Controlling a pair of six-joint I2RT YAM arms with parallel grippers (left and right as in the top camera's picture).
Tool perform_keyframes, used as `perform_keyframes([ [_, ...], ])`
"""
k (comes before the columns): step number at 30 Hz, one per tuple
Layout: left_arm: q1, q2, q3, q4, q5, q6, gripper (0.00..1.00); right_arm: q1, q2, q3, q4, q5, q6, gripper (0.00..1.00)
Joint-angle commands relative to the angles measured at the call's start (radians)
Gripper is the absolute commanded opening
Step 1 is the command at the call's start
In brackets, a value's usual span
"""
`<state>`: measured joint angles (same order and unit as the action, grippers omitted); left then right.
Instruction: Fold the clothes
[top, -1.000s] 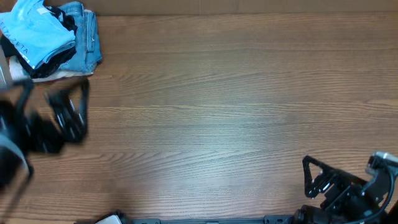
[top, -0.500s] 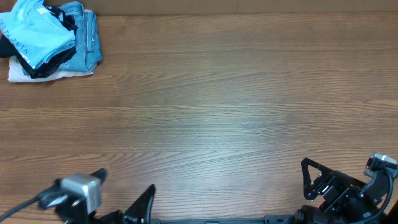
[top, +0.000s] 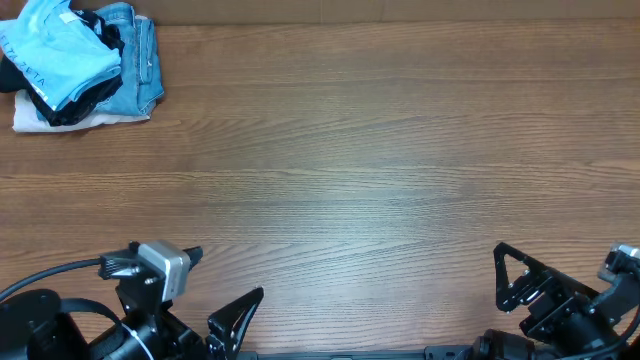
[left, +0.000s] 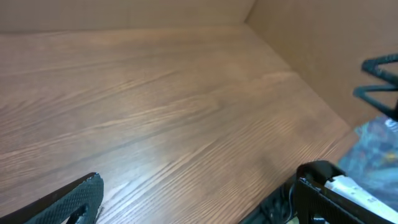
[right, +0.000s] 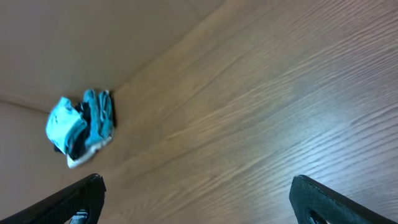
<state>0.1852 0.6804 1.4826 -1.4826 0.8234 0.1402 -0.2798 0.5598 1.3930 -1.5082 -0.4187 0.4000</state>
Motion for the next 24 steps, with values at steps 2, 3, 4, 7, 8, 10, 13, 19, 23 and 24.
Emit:
perform_keyframes([
  [2, -0.049, -0.009, -0.001, 0.018, -0.156, -0.073, 1.0, -0.002, -0.011, 0.003, 0.06, 0.004, 0.099, 1.0],
  [3, -0.049, -0.009, 0.0, 0.027, -0.179, -0.087, 1.0, -0.002, -0.011, 0.004, 0.082, 0.0, 0.099, 1.0],
  [4, -0.049, -0.009, 0.0, 0.043, -0.208, -0.105, 1.0, -0.002, -0.011, 0.008, 0.114, -0.002, 0.099, 1.0],
  [7, -0.048, -0.009, 0.0, 0.092, -0.361, -0.19, 1.0, -0.002, -0.011, 0.017, 0.212, -0.002, 0.099, 1.0],
  [8, -0.048, -0.008, 0.0, 0.11, -0.456, -0.233, 1.0, -0.002, -0.011, 0.017, 0.253, -0.002, 0.099, 1.0],
  [10, -0.048, -0.008, 0.0, 0.135, -0.648, -0.306, 1.0, -0.002, -0.011, 0.016, 0.318, -0.001, 0.098, 1.0],
  [13, -0.048, -0.008, -0.001, 0.168, -0.908, -0.395, 1.0, -0.002, -0.011, 0.016, 0.383, 0.009, 0.098, 1.0],
  [19, -0.048, -0.008, -0.002, 0.185, -1.064, -0.399, 1.0, -0.002, -0.011, -0.002, 0.331, 0.439, 0.099, 1.0],
  [23, -0.048, -0.008, -0.002, 0.176, -1.062, -0.399, 1.0, -0.002, -0.011, -0.042, 0.305, 0.537, 0.099, 1.0],
  [24, -0.048, -0.008, -0.002, 0.17, -1.062, -0.399, 1.0, -0.002, -0.011, -0.049, 0.297, 0.534, 0.099, 1.0],
])
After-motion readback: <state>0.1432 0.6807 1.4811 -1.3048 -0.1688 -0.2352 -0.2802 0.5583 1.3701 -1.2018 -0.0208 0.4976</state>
